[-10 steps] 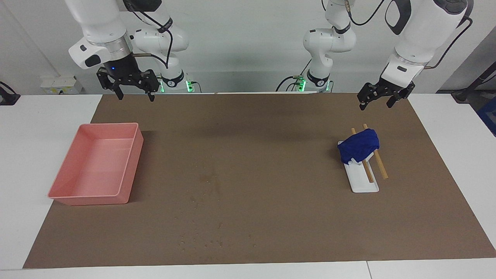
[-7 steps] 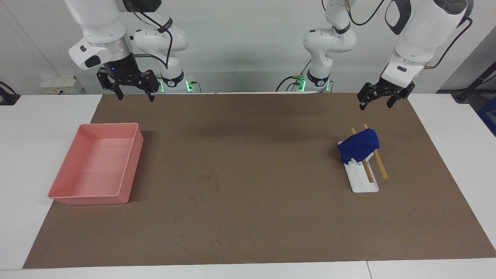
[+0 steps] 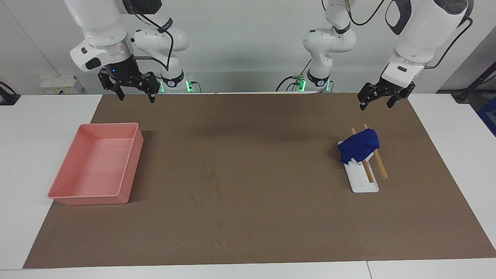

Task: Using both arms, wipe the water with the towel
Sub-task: 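Reach the left gripper down to the blue towel on the white tray, then grasp the blue towel with the left gripper and lift it, then carry the towel toward the center while the right gripper approaches it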

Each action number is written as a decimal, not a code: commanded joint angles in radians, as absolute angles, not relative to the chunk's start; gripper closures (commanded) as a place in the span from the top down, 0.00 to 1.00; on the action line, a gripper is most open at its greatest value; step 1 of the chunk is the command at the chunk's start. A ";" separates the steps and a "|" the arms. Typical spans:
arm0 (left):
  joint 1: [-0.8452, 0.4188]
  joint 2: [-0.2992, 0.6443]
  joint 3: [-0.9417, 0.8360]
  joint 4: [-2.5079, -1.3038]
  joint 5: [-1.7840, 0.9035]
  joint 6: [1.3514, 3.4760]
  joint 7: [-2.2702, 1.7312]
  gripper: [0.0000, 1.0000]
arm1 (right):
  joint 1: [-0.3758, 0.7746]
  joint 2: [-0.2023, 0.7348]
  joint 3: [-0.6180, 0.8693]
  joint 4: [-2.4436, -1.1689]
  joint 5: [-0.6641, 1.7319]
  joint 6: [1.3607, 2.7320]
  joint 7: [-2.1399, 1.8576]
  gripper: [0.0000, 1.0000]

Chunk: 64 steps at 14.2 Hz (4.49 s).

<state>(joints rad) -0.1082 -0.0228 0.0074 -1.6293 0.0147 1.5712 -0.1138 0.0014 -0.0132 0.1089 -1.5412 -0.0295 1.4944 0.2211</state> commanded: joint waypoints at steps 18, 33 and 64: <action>-0.051 -0.207 0.017 -2.137 0.032 2.028 -1.190 1.00 | -0.014 -0.043 0.115 -1.583 0.026 1.502 0.222 1.00; -0.015 -0.095 0.017 -2.280 0.032 2.370 -1.486 1.00 | -0.008 -0.044 0.115 -1.585 0.023 1.503 0.232 1.00; -0.239 0.038 0.008 -1.750 -0.072 1.805 -1.592 0.00 | 0.002 -0.052 0.161 -1.601 0.138 1.563 0.538 1.00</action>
